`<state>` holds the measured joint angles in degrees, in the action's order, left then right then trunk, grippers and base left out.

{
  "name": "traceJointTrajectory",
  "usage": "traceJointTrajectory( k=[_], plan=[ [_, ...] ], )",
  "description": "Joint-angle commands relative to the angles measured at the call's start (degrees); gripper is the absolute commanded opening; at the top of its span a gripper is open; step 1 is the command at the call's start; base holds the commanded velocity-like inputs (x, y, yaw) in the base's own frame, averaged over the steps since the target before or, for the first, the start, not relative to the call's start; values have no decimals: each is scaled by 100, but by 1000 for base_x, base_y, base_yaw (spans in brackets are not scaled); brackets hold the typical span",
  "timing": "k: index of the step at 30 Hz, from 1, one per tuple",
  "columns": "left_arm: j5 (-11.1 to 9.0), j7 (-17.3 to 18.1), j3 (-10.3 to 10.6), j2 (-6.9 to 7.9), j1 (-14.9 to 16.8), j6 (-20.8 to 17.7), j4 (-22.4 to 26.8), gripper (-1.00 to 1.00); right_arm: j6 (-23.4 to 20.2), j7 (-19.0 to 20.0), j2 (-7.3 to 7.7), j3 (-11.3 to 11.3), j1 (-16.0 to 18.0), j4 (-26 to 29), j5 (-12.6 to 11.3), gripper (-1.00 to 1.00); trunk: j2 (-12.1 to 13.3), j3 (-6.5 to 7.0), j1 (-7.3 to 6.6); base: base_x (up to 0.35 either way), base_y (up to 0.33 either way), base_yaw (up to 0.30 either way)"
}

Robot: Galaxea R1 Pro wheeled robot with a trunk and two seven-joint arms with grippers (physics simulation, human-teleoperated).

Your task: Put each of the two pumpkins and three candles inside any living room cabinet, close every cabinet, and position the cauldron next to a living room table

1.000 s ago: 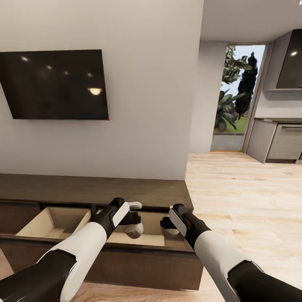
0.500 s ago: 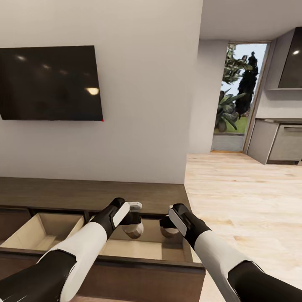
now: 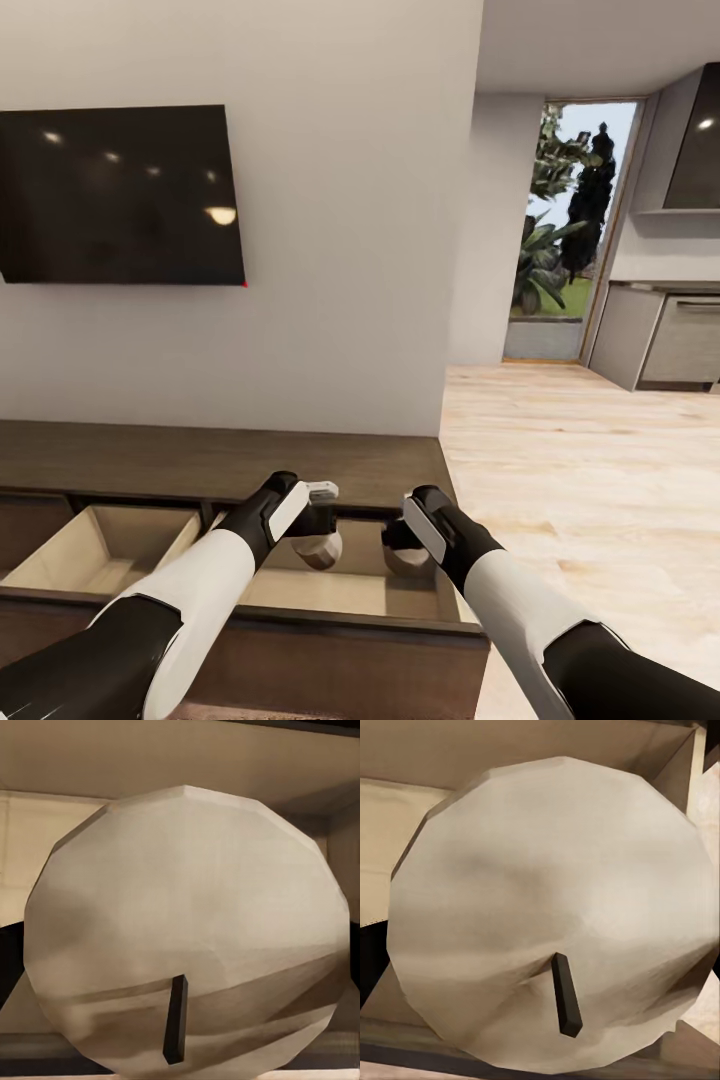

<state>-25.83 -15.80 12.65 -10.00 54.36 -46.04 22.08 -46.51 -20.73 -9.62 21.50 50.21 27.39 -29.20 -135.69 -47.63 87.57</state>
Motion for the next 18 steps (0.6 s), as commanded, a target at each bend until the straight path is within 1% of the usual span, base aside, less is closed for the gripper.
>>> traceJointTrajectory(
  k=[1,7,18],
  plan=[
    [-38,-39,18,0,4,-18,5,-100,-16,-64,4,38,6,3,-55,-100,-45,-24,21,0,0,0],
    [-35,-47,18,0,8,-19,-103,-100,-23,-87,12,38,6,19,-13,-100,-285,-132,153,0,0,0],
    [-27,-39,18,0,11,-17,-116,-100,-25,-81,13,38,6,29,-8,-100,-727,-330,395,0,0,0]
  ],
)
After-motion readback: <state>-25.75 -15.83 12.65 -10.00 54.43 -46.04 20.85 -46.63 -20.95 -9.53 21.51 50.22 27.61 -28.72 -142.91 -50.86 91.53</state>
